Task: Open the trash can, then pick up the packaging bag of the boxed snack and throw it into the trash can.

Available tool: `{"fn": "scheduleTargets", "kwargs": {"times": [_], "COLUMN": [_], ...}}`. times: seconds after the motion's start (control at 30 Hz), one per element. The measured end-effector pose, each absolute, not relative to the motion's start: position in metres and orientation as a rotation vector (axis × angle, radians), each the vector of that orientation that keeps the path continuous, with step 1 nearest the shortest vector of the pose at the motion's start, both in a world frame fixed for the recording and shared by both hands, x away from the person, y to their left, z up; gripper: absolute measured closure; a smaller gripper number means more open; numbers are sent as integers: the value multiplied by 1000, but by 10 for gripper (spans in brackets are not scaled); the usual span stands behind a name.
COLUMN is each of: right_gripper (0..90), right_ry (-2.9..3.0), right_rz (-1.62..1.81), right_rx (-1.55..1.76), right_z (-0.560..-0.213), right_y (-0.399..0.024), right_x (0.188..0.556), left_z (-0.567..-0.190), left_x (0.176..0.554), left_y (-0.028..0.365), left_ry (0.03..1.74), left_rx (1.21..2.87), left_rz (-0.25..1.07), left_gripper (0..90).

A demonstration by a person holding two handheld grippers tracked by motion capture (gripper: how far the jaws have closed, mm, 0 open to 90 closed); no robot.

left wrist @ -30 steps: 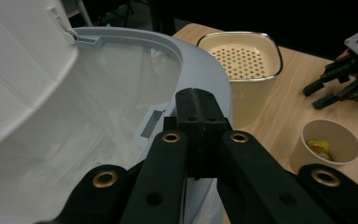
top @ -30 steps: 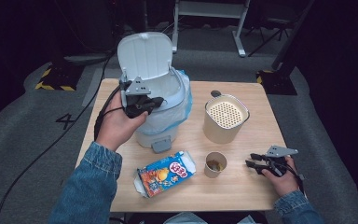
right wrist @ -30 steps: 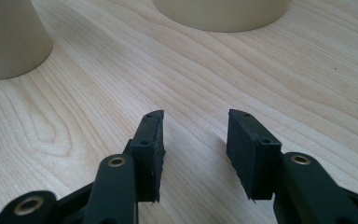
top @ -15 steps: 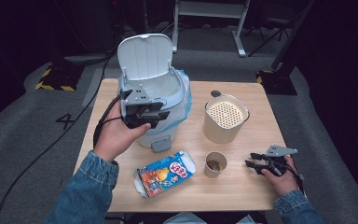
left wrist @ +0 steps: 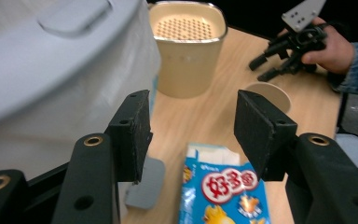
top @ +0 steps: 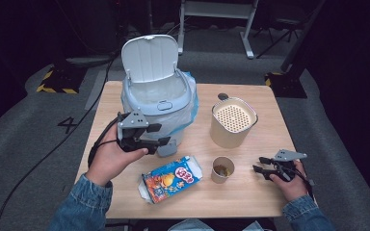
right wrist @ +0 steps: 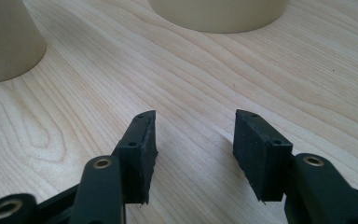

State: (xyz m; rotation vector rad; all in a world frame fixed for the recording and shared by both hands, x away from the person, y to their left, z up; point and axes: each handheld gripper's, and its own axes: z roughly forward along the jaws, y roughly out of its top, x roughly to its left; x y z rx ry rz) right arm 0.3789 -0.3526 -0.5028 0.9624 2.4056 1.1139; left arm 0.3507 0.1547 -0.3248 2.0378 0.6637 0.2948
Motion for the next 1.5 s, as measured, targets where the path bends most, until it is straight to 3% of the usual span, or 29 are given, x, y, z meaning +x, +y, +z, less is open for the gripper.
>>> {"fn": "scheduleTargets", "kwargs": {"times": [0.9, 1.5], "right_gripper": [487, 479], "right_ry": [2404, 2402], "right_rz": [1113, 1112], "right_rx": [966, 970], "right_z": [-503, -503], "right_y": [-353, -352], "right_x": [379, 379], "left_z": [-451, -488], "left_x": [355, 366], "left_y": [150, 145], "left_ry": [780, 903], "left_rx": [2190, 2255], "left_rz": [118, -32], "left_gripper": [414, 403]}}
